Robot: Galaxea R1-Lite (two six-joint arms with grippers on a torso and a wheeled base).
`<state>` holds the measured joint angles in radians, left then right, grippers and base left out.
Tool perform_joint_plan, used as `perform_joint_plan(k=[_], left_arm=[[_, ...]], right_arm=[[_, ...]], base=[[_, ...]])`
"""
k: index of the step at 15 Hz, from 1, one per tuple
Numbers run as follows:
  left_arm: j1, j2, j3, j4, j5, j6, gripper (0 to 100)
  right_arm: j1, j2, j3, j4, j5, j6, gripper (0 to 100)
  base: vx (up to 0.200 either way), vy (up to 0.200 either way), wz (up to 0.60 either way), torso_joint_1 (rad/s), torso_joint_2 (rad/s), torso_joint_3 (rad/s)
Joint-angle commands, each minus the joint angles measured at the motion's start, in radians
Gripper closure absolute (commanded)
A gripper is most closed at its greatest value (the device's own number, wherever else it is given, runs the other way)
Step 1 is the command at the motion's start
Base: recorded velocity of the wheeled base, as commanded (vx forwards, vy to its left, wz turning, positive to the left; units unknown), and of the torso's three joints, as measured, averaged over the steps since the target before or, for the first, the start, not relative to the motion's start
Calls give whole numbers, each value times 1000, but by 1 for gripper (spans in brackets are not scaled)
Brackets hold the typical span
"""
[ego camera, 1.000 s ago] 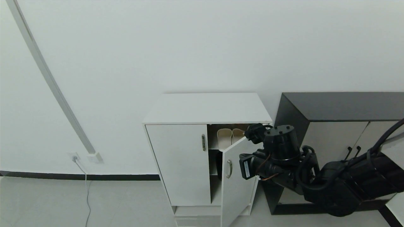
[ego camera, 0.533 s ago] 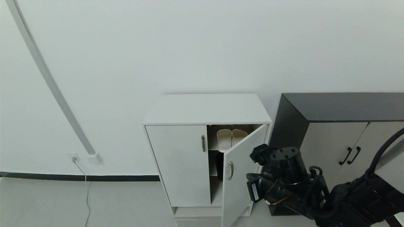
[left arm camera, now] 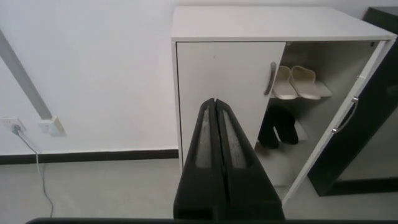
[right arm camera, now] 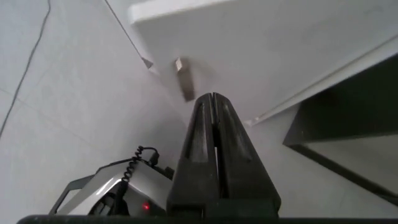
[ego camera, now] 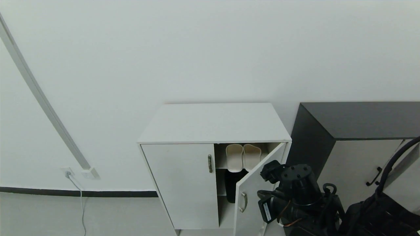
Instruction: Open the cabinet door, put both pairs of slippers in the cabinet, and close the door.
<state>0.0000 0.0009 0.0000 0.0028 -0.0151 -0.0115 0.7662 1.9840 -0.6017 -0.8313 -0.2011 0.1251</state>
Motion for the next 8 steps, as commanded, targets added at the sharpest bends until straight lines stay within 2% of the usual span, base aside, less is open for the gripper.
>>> perform_joint_plan(k=[1, 8], left_arm=[[0, 1, 0, 0, 3, -1, 100], [0, 1, 0, 0, 3, -4, 100]], right_arm=[[1, 33, -3, -19, 0, 1, 100], [-27, 167, -122, -65, 2, -1, 100]], base=[[0, 0, 0, 0, 0, 0], [0, 0, 0, 0, 0, 0]])
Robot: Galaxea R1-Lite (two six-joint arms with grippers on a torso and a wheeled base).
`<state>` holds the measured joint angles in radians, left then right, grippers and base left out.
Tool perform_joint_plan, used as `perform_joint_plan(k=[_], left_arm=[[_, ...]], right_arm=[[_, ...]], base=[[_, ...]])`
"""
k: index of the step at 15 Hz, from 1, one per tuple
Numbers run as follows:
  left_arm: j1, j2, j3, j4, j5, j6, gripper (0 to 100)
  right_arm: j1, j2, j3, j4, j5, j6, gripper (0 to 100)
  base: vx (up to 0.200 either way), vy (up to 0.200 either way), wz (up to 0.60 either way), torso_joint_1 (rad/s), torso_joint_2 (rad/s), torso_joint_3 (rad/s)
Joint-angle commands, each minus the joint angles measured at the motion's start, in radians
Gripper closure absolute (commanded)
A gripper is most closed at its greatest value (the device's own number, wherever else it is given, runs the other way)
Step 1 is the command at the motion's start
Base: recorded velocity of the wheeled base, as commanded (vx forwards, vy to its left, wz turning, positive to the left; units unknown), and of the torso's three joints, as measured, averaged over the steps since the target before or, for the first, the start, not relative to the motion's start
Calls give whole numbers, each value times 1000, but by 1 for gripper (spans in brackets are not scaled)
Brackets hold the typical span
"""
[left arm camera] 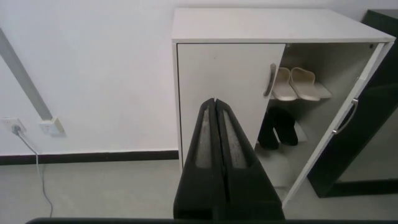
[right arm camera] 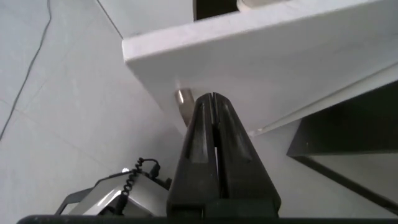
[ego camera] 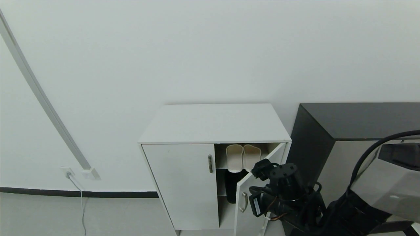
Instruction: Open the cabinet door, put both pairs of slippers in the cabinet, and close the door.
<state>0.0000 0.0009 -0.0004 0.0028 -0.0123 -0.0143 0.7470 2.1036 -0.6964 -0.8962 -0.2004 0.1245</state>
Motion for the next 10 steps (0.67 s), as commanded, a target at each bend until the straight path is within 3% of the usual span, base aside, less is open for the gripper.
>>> perform_joint_plan(k=[1, 10], left_arm=[[0, 1, 0, 0, 0, 0, 100], [0, 1, 0, 0, 0, -1, 100]], right_arm=[[-11, 64, -49, -1, 1, 1, 100], [-71, 165, -226, 2, 21, -3, 100]], base=[[0, 0, 0, 0, 0, 0], [0, 0, 0, 0, 0, 0]])
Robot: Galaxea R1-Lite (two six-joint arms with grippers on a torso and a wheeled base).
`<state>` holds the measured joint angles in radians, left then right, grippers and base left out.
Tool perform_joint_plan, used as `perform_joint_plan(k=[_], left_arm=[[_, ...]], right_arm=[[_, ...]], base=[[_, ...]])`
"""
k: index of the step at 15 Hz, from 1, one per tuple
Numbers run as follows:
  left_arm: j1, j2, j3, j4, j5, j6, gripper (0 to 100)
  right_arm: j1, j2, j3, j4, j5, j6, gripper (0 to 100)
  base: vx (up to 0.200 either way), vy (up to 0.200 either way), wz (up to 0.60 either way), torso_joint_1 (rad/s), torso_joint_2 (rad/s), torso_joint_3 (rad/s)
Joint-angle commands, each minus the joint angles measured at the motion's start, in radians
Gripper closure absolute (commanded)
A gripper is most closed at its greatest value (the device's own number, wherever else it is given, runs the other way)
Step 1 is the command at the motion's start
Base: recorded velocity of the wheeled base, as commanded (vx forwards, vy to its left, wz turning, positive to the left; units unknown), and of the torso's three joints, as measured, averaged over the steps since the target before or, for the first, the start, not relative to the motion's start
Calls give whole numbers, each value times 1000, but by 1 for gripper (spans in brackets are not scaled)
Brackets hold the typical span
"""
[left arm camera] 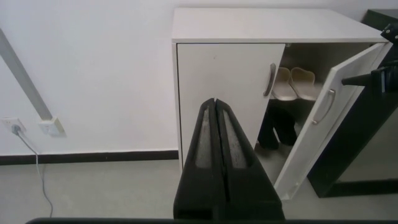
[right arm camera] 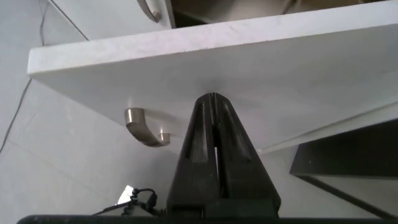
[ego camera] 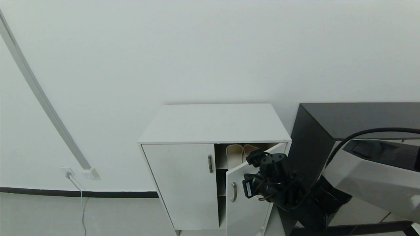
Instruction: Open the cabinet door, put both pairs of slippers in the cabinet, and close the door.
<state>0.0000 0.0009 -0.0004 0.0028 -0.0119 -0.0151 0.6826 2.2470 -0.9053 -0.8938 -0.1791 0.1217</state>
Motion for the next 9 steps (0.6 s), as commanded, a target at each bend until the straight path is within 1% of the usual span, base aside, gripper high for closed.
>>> perform_joint_plan(k=[1, 6, 9], left_arm=[[0, -1, -1, 0, 0, 0, 100], [0, 1, 0, 0, 0, 0, 100], [0, 1, -1, 0, 0, 0, 100]], right_arm=[[-14, 32, -33, -2, 0, -1, 100], [-43, 92, -124, 0, 0, -2, 100], [-49, 114, -156, 0, 0, -4, 100]], base=[[0, 0, 0, 0, 0, 0], [0, 0, 0, 0, 0, 0], [0, 0, 0, 0, 0, 0]])
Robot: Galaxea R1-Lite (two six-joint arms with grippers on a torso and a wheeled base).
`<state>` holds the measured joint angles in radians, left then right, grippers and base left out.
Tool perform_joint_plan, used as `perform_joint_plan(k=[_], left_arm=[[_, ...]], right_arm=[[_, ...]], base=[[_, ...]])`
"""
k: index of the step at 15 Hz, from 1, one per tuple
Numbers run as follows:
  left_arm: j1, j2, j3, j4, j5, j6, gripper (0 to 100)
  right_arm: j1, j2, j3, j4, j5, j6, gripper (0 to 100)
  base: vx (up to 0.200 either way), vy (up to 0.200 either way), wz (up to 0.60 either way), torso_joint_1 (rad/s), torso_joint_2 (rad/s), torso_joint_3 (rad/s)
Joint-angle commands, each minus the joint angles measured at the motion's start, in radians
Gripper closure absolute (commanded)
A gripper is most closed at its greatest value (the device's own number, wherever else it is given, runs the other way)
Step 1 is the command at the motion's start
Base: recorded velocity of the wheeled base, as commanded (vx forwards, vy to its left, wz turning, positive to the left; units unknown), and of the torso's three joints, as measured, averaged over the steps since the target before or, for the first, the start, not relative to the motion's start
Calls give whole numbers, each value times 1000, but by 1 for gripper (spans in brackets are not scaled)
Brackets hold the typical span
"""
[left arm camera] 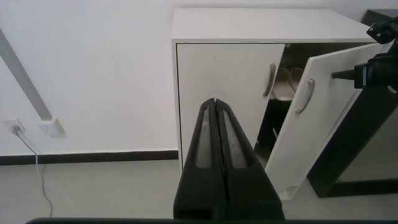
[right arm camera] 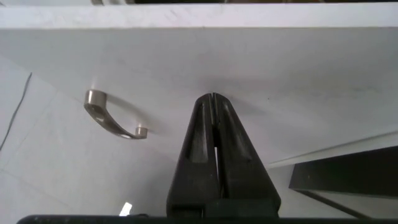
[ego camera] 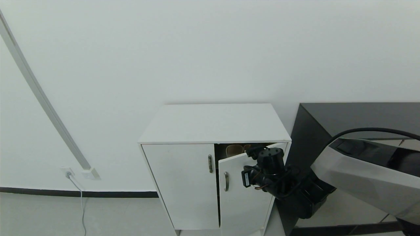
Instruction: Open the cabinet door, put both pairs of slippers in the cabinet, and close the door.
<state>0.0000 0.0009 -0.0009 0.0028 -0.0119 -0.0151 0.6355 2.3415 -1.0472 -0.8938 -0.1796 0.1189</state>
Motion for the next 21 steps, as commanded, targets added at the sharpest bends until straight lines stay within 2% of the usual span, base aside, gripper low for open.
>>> perform_joint_plan(k=[1, 21], left_arm=[[0, 1, 1, 0, 0, 0, 100], [0, 1, -1, 0, 1, 0, 100]], right_arm=[[-4, 24, -22, 0, 0, -1, 100], [-65, 98, -198, 21, 8, -42, 100]], base=[[0, 0, 0, 0, 0, 0], [0, 0, 0, 0, 0, 0]])
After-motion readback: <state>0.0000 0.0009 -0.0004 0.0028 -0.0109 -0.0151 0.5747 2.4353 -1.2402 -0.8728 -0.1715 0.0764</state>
